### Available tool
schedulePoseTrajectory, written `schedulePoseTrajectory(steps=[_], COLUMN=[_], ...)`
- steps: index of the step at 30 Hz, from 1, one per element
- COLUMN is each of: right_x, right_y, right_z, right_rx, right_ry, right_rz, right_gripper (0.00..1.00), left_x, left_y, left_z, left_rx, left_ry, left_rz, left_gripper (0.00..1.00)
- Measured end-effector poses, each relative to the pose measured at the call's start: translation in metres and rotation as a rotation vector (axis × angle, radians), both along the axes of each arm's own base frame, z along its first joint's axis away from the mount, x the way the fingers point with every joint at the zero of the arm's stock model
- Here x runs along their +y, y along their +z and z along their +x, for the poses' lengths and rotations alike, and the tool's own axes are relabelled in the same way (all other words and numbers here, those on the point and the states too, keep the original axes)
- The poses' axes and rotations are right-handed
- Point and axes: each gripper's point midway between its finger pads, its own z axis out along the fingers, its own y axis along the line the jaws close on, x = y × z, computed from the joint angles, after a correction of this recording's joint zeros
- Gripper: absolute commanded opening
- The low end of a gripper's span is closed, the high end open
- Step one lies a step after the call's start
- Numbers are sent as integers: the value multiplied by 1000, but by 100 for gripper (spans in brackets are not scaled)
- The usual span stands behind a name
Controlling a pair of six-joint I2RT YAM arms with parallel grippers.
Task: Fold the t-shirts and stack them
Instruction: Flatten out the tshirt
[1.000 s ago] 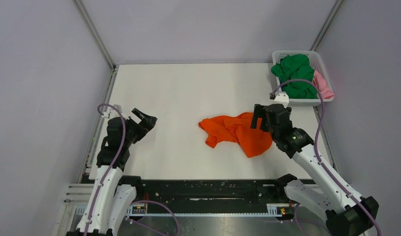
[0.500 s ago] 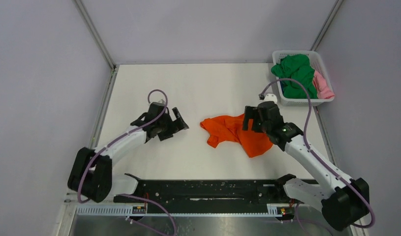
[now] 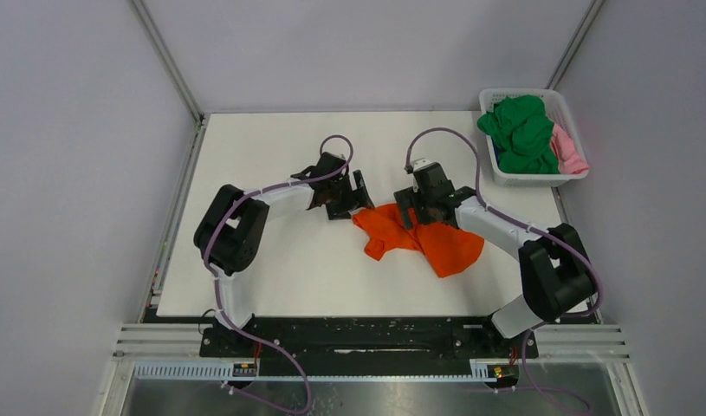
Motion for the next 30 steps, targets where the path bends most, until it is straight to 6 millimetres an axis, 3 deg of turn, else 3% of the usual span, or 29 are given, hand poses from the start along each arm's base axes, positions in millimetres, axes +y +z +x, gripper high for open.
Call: schedulePoseTrajectory(steps=[4,9,10,15,19,21,26,30], right_x=[0,6,8,13,11,9,-1,-18], right_y=[-9,-13,-13,-16,-27,-32,-28,-1], right_z=[7,14,15,20,16,13,22,21], right_rx=[-6,-17,-16,18,78,114,75,-49], right_ry=[171,419,456,572,615,614,546,430], right_rz=[-95,-186,-197,-237,-262,-272,-322,-340], right_gripper=[94,88,85,70,13,2,0,0], left_x=[-16,-23,-23,-23,-21,-19,-11,3], left_y=[-4,-16,-19,-21,-21,-21,-20,-8], left_z=[0,-12,-15,-19,-21,-22,-23,-24], left_rx=[3,28,38,42,39,39,38,7], left_ry=[-40,-83,-85,-95,-96,-96,-81,-43], left_rz=[-19,-8,-6,-6,1,8,43,89], left_gripper=[50,3,0,0,0,0,0,0])
